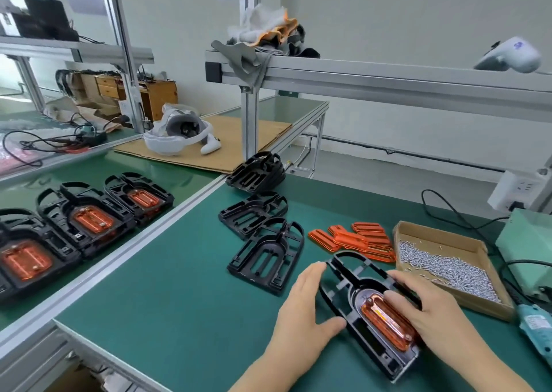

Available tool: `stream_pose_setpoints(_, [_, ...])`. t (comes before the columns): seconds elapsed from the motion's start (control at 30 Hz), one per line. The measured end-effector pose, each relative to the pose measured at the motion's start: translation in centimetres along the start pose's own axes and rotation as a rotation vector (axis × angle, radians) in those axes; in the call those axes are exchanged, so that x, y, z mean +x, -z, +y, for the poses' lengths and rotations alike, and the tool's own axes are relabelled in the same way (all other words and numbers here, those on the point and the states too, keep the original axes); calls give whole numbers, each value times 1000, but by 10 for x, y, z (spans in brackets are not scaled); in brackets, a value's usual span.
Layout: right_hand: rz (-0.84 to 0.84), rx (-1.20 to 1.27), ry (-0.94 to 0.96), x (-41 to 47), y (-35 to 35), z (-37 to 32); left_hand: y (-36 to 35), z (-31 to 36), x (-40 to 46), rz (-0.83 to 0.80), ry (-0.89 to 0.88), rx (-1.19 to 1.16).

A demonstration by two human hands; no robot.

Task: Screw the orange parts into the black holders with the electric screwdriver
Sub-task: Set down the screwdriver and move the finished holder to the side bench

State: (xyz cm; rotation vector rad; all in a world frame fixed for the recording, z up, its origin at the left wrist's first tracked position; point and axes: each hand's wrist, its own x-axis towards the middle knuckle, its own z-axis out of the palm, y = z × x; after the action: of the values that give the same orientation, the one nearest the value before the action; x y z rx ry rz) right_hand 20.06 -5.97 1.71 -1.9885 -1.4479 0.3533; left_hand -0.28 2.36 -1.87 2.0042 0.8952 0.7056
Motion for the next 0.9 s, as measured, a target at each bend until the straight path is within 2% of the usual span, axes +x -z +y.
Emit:
stream_pose_setpoints(0.17, [92, 117, 51, 17, -19, -29, 9, -3, -3, 169, 95, -283])
stream_pose_setpoints(0.33, [9, 193, 80, 44, -59, -65, 32, -10, 2, 349, 158, -534])
stream_pose_setpoints(0.63, [-191, 305, 145, 82, -124, -146, 101, -40, 13, 715, 281, -629])
stream_pose_setpoints(0.77, [-229, 320, 185, 100, -149, -179, 138, -54, 18, 809, 276, -663])
stream_pose_setpoints(0.9, [-265, 253, 224, 120, -173, -210, 172, -65, 27, 905, 288, -597])
